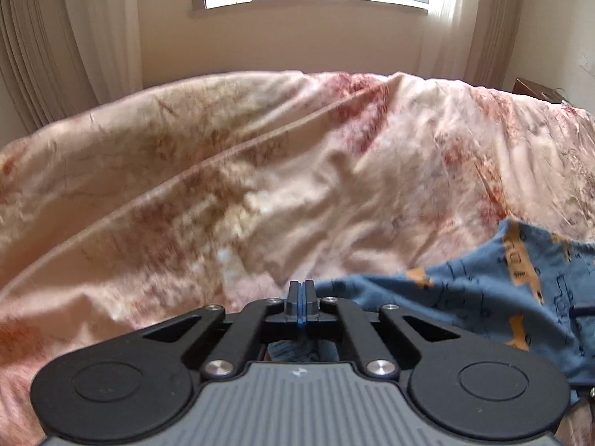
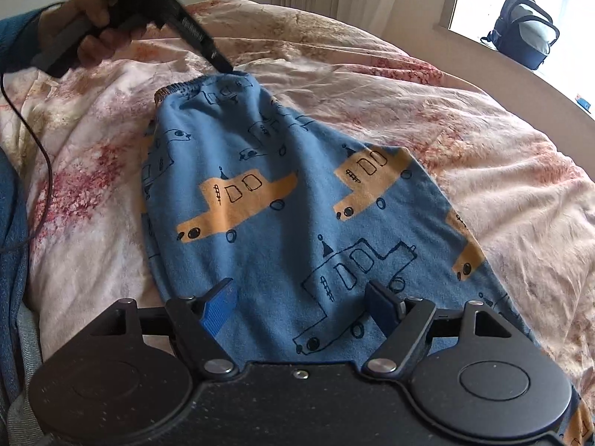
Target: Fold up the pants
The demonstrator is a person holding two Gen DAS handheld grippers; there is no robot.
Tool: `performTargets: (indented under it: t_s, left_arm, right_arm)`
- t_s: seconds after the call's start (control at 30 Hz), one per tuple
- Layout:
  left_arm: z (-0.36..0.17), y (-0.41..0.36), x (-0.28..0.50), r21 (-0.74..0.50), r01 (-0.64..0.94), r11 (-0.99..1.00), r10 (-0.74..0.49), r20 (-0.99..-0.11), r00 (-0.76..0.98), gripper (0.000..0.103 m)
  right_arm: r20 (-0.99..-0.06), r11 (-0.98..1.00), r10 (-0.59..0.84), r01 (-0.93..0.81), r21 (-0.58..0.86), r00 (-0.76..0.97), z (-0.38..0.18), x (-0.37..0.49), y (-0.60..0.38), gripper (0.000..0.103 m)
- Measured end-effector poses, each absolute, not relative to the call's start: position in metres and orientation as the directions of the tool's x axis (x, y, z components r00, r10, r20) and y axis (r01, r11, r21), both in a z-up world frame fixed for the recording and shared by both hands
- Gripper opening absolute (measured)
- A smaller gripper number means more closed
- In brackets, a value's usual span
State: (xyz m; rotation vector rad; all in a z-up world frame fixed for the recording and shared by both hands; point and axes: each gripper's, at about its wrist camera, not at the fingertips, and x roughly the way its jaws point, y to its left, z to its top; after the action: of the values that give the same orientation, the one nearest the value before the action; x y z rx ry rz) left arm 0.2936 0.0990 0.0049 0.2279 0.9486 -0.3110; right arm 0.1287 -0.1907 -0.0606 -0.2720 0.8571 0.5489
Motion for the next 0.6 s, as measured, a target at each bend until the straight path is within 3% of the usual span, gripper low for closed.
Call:
performTargets:
  t_s: [0.23,0.3,0.33,0.37,0.4,0.43,0.6]
  left_arm:
    - [0.023,0.086,0.297,0.058,0.388,0.92,-0.178,-0.82,0.544,0.0]
    - [0.025,0.093,0.291,0.082,0.406,0.91,-0.18,-0.804,0.567,0.004]
    - [0.024,0.099,0.287,0.08,0.413,0.907,-0.19,-0.798,0.573,0.019]
    - [0.023,0.106,0.283,0.072,0.407,0.911,-0.194,-0.794,0.576,0.046]
    - [0.022,0.114,0.278,0.062,0.396,0.916,-0.198,-0.788,0.583,0.057]
    - [0.019,0.121,0.274,0.056,0.389,0.92,-0.202,-0.781,0.591,0.063]
    - [-0.016,0.137,0.27,0.083,0.373,0.924,-0.166,-0.792,0.587,0.064]
  right_arm:
    - [-0.787,0.831,0.33,-0.556,-0.02,0.522,-0.061,0.133,-0.186,0.08]
    - [-0.787,0.832,0.325,-0.554,-0.026,0.524,-0.06,0.132,-0.184,0.08]
    - [-0.784,0.831,0.327,-0.555,-0.026,0.527,-0.059,0.132,-0.184,0.079]
    - [-0.778,0.832,0.335,-0.554,-0.021,0.532,-0.058,0.131,-0.185,0.079]
    - [-0.764,0.837,0.347,-0.547,-0.008,0.543,-0.055,0.131,-0.187,0.079]
    - [-0.747,0.843,0.363,-0.538,0.009,0.556,-0.052,0.131,-0.189,0.08]
    - [-0.701,0.88,0.325,-0.474,-0.021,0.635,-0.046,0.147,-0.19,0.082]
